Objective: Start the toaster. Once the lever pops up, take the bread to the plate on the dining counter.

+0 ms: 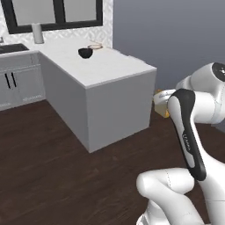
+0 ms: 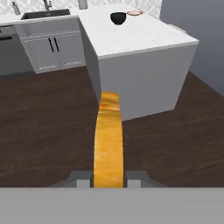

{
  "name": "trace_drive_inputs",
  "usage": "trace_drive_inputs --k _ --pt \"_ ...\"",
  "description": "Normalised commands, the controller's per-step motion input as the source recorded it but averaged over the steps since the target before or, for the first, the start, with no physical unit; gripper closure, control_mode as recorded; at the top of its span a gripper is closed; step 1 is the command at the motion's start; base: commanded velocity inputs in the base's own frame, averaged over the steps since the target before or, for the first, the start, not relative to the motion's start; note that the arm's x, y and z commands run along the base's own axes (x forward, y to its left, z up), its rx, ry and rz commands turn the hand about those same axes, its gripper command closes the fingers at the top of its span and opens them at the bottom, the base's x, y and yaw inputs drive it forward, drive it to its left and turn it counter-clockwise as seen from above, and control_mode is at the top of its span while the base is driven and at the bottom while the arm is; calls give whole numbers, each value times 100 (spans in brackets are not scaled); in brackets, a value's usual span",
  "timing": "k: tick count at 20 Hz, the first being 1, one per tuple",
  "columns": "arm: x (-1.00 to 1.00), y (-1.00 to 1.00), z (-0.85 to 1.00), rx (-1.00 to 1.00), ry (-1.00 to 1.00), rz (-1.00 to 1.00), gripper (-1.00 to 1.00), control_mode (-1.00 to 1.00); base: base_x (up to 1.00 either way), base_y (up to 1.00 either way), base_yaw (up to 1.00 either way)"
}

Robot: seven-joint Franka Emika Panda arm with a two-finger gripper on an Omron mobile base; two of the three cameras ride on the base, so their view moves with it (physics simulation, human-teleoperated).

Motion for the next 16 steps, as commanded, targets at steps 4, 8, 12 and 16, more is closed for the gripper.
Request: trace_drive_inputs --k 4,8,12,16 --pt "0 0 0 0 0 0 100 100 100 -73 -36" --pt "0 0 0 0 0 0 100 100 100 -59 -34" --pt "0 0 0 0 0 0 100 100 100 -54 -31" --pt "0 0 0 0 0 0 100 100 100 -48 -22"
